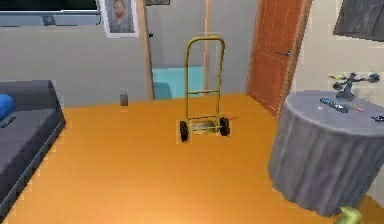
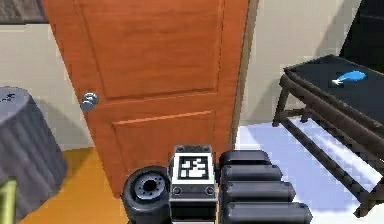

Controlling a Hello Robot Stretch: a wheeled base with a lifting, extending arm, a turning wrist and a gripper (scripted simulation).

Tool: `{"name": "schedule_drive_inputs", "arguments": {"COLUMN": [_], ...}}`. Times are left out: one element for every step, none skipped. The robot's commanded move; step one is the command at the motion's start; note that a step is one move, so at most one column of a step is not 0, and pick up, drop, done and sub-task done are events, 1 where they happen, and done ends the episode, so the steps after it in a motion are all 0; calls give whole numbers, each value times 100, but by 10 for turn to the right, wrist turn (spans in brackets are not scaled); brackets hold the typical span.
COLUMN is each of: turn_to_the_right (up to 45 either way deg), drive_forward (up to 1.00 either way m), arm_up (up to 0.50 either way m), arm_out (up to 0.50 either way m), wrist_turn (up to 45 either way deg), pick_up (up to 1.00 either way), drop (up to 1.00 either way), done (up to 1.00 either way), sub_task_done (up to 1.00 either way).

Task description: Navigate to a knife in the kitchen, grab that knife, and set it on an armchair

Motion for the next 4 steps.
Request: {"name": "schedule_drive_inputs", "arguments": {"turn_to_the_right": [-120,0,-420,0], "drive_forward": [0,50,0,20], "arm_up": [0,0,0,0], "arm_out": [0,0,0,0], "wrist_turn": [0,0,0,0], "pick_up": [0,0,0,0], "drop": [0,0,0,0], "done": [0,0,0,0], "sub_task_done": [0,0,0,0]}}
